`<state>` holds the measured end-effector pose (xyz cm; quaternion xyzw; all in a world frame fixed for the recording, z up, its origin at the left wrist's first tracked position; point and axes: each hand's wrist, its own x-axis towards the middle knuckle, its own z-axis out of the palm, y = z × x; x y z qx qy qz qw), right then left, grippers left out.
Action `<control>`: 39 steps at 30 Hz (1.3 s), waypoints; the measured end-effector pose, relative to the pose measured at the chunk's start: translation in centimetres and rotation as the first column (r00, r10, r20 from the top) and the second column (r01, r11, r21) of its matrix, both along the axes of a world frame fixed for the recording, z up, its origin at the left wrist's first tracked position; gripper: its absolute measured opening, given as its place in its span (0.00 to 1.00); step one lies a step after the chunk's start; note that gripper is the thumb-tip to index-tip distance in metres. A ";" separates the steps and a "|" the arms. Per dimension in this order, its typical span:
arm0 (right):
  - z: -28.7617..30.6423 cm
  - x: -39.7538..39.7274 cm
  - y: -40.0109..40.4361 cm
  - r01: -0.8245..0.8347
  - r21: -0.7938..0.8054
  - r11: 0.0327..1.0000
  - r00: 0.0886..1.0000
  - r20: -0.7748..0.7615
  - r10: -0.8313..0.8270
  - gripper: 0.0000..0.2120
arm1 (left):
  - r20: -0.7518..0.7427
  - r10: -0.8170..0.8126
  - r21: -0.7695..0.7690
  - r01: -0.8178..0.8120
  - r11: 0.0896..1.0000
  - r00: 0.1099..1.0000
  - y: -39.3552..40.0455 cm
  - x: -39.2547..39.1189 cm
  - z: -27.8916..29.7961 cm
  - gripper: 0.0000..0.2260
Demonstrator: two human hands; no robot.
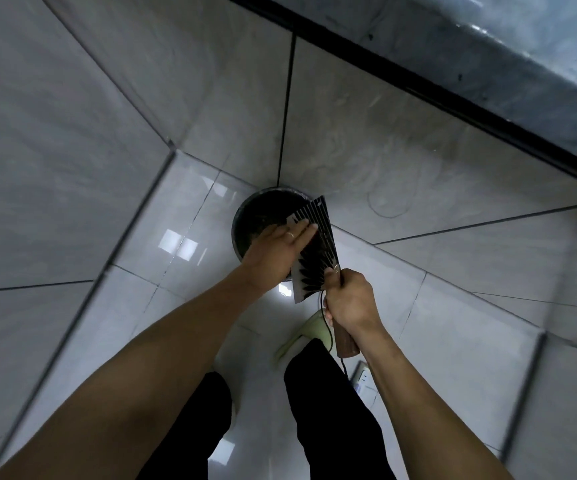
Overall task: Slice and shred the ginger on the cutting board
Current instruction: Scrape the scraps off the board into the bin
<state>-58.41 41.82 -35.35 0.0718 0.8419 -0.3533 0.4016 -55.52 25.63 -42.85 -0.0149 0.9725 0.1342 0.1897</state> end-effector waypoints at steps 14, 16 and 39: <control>3.8 -0.8 -0.4 -0.171 0.096 0.981 0.983 -0.051 0.176 0.23 | 0.101 0.608 0.334 -0.603 0.725 0.787 -1.1 0.6 6.3 0.08; 6.0 -0.7 -0.8 -0.227 0.106 0.968 0.971 -0.048 0.233 0.24 | 0.220 0.800 0.521 -0.760 0.388 0.559 -1.8 1.7 8.9 0.08; 40.5 13.5 -20.3 -0.649 -0.152 0.745 0.732 -0.390 0.558 0.19 | 0.077 0.996 0.782 -0.617 -0.082 -0.034 -20.8 32.0 46.6 0.03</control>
